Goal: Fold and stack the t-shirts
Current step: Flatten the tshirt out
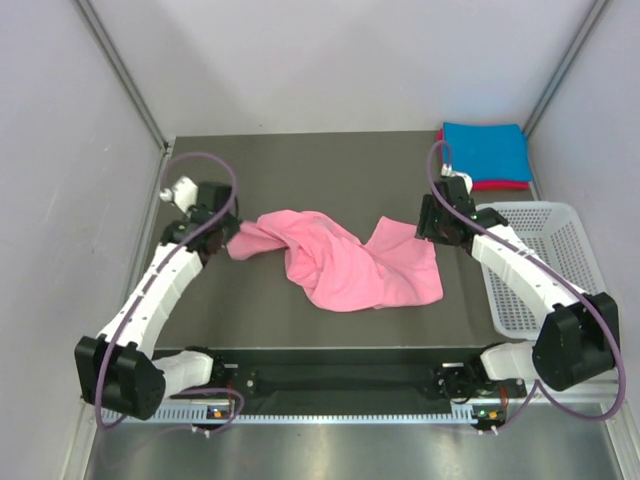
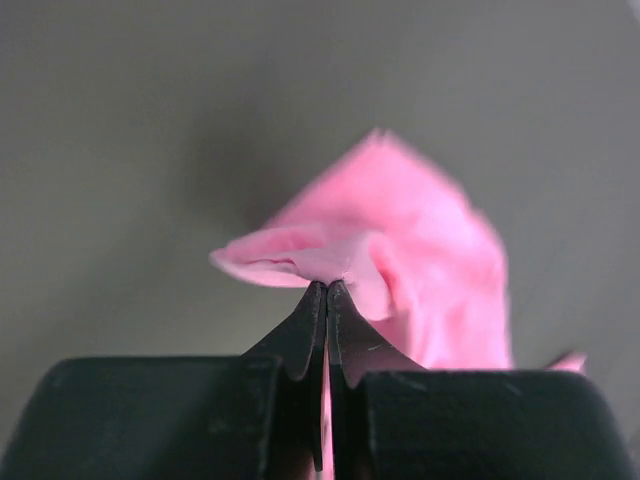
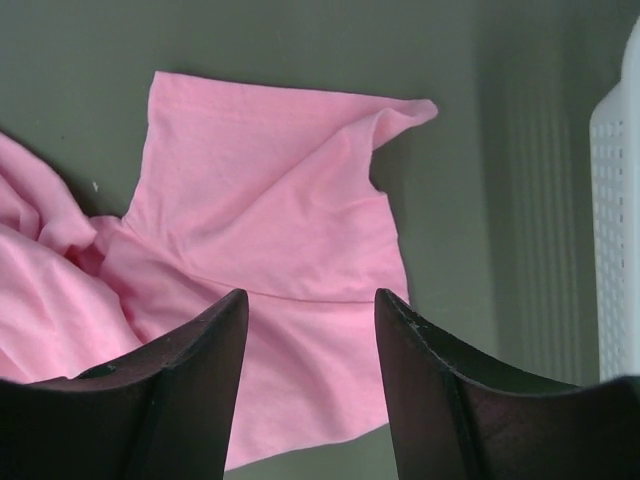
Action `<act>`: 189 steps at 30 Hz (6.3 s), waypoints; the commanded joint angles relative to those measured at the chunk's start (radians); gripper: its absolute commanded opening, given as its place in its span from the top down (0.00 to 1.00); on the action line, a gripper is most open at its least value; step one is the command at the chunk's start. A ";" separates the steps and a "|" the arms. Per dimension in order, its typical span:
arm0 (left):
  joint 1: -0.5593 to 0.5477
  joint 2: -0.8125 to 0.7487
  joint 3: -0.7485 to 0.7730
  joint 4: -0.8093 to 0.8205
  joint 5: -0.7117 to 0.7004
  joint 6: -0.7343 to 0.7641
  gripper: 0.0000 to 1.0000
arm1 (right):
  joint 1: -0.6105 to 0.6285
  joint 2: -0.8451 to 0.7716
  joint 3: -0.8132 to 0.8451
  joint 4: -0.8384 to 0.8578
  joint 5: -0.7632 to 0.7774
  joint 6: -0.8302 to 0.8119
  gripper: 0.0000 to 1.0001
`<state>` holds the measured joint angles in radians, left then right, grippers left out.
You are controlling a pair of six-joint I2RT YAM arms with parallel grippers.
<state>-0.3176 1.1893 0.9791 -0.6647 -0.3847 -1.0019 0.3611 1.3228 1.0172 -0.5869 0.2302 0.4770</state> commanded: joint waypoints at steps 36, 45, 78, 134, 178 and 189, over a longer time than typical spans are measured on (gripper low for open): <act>0.287 0.013 0.147 0.171 0.217 0.249 1.00 | -0.151 0.400 0.264 0.005 0.060 0.160 0.49; 0.287 0.016 0.132 0.201 0.264 0.229 1.00 | -0.151 0.470 0.299 -0.007 0.070 0.135 0.49; 0.345 0.521 1.112 0.163 0.136 0.286 1.00 | -0.208 0.176 0.770 -0.176 -0.091 0.029 1.00; 0.361 -0.131 0.046 0.120 0.198 0.328 1.00 | -0.079 0.969 1.111 0.164 -0.306 -0.054 0.98; 0.359 -0.043 -0.031 0.274 0.578 0.411 1.00 | 0.354 0.171 -0.025 -0.096 -0.149 0.546 0.53; 0.361 -0.025 -0.049 0.309 0.604 0.396 1.00 | 0.401 0.200 -0.103 -0.047 -0.097 0.630 0.53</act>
<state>0.0380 1.1561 0.9371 -0.4328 0.1890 -0.6033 0.7464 1.5208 0.9161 -0.6697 0.0975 1.0676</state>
